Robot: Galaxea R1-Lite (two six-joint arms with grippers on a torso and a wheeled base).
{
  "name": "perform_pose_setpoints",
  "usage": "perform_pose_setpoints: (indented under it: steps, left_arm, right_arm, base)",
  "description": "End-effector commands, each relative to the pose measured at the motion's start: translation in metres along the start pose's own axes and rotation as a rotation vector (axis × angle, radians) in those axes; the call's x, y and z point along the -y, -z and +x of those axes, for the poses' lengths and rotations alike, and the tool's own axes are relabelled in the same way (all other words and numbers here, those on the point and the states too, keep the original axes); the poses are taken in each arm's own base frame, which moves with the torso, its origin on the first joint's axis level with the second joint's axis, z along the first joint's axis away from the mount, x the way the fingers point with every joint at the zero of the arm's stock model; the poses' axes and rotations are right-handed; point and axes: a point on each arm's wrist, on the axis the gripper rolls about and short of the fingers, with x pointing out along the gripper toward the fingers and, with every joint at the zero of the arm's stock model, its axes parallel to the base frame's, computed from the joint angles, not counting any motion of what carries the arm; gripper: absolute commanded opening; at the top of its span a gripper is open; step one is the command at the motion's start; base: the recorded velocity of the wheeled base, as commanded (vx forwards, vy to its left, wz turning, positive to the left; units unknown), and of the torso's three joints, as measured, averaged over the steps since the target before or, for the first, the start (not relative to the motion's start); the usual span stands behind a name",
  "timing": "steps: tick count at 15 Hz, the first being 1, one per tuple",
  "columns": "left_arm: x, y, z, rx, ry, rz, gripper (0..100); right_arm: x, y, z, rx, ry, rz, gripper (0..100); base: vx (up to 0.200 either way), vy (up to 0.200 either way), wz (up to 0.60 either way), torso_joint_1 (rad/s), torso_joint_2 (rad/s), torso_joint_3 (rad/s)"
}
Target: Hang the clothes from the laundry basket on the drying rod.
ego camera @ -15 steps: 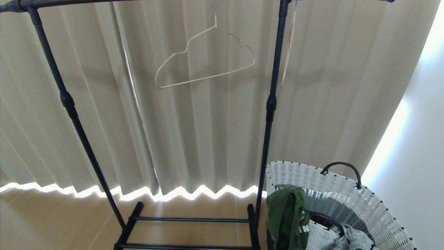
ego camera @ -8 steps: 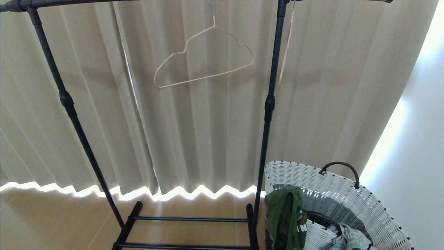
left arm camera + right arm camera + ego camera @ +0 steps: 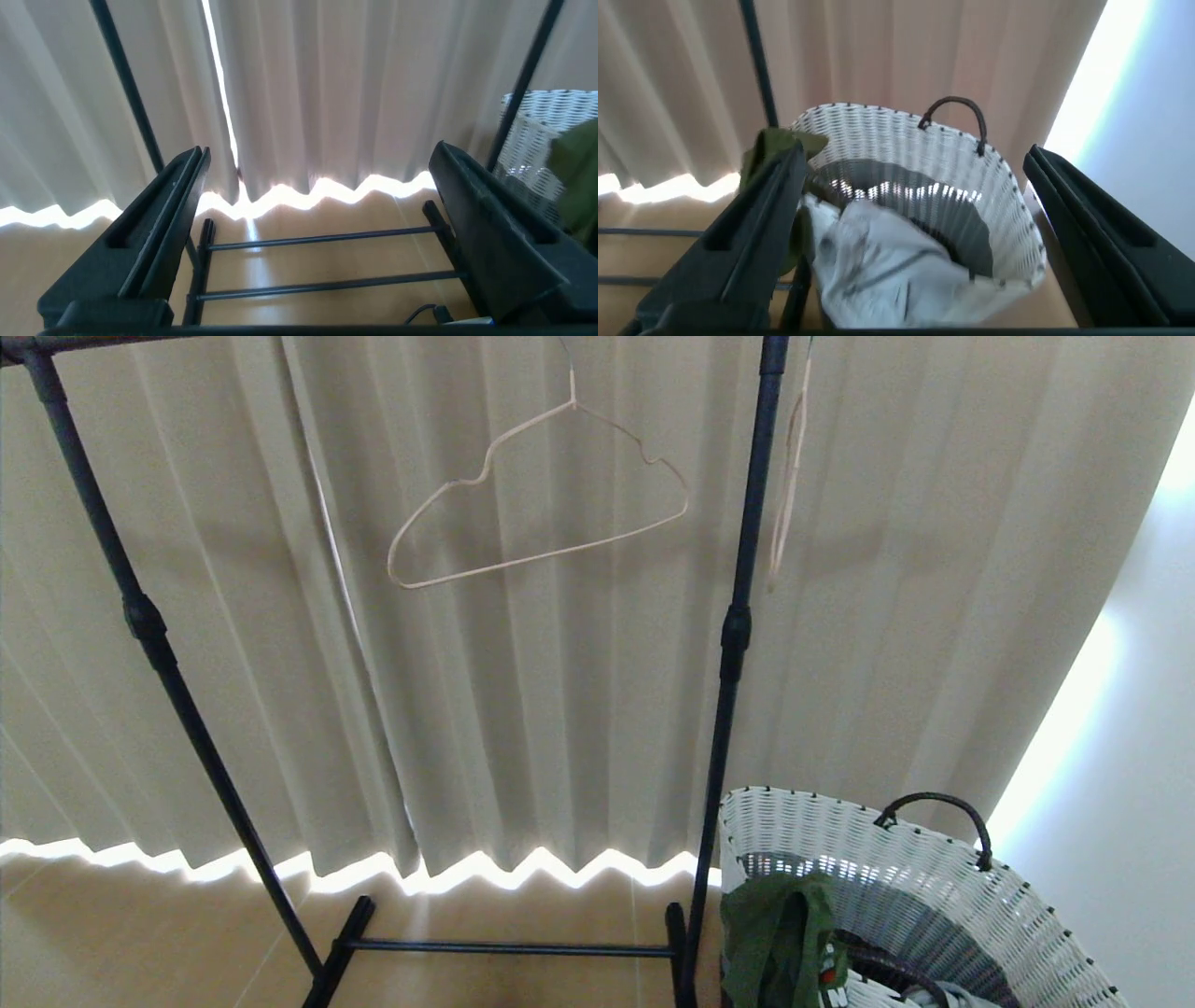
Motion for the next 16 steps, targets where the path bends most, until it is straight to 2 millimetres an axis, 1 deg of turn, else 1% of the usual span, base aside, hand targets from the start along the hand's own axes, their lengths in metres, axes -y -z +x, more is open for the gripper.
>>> perform_pose_setpoints:
  steps: [1, 2, 3, 4, 5, 7, 8, 10, 11, 13, 16]
  left_arm:
    - [0.0, 0.0, 0.0, 0.0, 0.0, 0.0, 100]
    - [0.0, 0.0, 0.0, 0.0, 0.0, 0.0, 100]
    - [0.0, 0.0, 0.0, 0.0, 0.002, 0.0, 100]
    - [0.0, 0.0, 0.0, 0.0, 0.0, 0.0, 100]
    - [0.0, 0.0, 0.0, -0.001, 0.0, 0.0, 100]
    - [0.0, 0.0, 0.0, 0.0, 0.0, 0.0, 100]
    - [0.0, 0.0, 0.0, 0.0, 0.0, 0.0, 100]
    - [0.0, 0.0, 0.0, 0.0, 0.0, 0.0, 100]
    - [0.0, 0.0, 0.0, 0.0, 0.0, -0.002, 100]
    - [0.0, 0.0, 0.0, 0.0, -0.001, -0.002, 100]
    - [0.0, 0.0, 0.0, 0.0, -0.001, -0.002, 100]
  right_arm:
    - [0.0, -0.012, -0.004, 0.03, -0.005, -0.037, 100]
    - [0.0, -0.014, -0.005, 0.03, -0.007, -0.042, 100]
    - [0.001, -0.025, -0.004, -0.057, -0.037, -0.088, 100]
    - [0.001, -0.029, 0.002, -0.162, -0.06, -0.169, 100]
    - [0.001, -0.031, 0.01, -0.252, -0.073, -0.224, 100]
    - [-0.002, -0.033, 0.036, -0.475, -0.121, -0.327, 100]
    - [-0.003, -0.034, 0.048, -0.559, -0.156, -0.385, 100]
    - [-0.006, -0.031, 0.075, -0.688, -0.233, -0.51, 100]
    - [-0.007, -0.03, 0.078, -0.701, -0.242, -0.523, 100]
    - [-0.013, -0.02, 0.105, -0.854, -0.352, -0.601, 100]
    - [-0.023, -0.003, 0.124, -0.983, -0.45, -0.637, 100]
  base:
    - [0.0, 0.0, 0.0, 0.0, 0.0, 0.0]
    - [0.0, 0.0, 0.0, 0.0, 0.0, 0.0]
    - [0.0, 0.0, 0.0, 0.0, 0.0, 0.0]
    - [0.0, 0.0, 0.0, 0.0, 0.0, 0.0]
    - [0.0, 0.0, 0.0, 0.0, 0.0, 0.0]
    - [0.0, 0.0, 0.0, 0.0, 0.0, 0.0]
    - [0.0, 0.0, 0.0, 0.0, 0.0, 0.0]
    - [0.0, 0.0, 0.0, 0.0, 0.0, 0.0]
    - [0.0, 0.0, 0.0, 0.0, 0.0, 0.0]
    - [0.0, 0.0, 0.0, 0.0, 0.0, 0.0]
    - [0.0, 0.0, 0.0, 0.0, 0.0, 0.0]
